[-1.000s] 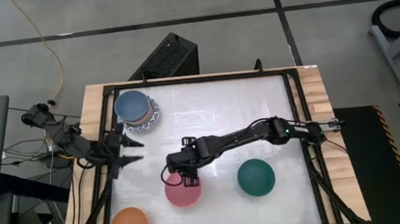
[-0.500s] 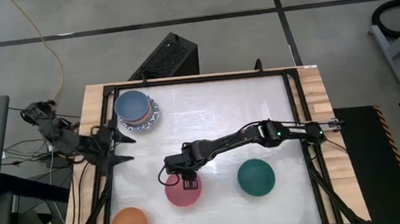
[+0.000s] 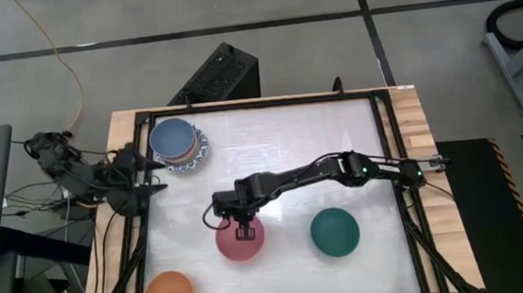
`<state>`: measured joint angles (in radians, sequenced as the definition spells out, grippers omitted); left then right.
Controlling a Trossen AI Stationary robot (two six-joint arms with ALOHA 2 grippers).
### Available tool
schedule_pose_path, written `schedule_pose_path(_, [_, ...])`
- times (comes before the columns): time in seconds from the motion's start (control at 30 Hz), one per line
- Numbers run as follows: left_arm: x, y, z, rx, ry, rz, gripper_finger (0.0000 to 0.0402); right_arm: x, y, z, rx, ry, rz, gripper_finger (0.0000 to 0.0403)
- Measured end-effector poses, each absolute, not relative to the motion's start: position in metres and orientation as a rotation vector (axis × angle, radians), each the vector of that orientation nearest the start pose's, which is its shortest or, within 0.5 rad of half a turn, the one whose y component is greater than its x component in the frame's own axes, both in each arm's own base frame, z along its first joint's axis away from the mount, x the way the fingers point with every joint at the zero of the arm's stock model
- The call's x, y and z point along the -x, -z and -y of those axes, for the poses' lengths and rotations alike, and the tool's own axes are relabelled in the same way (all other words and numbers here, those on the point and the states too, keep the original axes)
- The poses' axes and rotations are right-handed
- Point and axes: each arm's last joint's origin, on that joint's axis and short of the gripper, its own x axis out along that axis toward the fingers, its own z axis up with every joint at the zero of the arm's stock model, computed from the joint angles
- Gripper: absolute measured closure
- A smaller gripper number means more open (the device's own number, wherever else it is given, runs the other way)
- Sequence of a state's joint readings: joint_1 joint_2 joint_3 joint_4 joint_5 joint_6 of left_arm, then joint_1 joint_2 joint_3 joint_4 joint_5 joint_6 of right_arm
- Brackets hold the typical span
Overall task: Nest bowls inside each other
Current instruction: Stack the pink bowl on top of the blue bowl
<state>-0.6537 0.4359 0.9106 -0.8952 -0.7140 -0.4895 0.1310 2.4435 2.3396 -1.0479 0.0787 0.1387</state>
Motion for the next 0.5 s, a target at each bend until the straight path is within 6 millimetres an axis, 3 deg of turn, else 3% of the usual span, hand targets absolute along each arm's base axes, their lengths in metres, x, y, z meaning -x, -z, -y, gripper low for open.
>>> schedule_pose_path(0.23, [-0.032,-0.350,-0.002,0.271,-0.225,-0.241,0.0123,-0.512,-0.238,-0.025,-0.049,0.338,-1.015,0.0396])
schedule_pose_path(0.5, [-0.006,-0.339,-0.024,0.322,-0.327,-0.199,0.0123,-0.528,-0.267,0.021,-0.098,0.335,-0.747,0.0396])
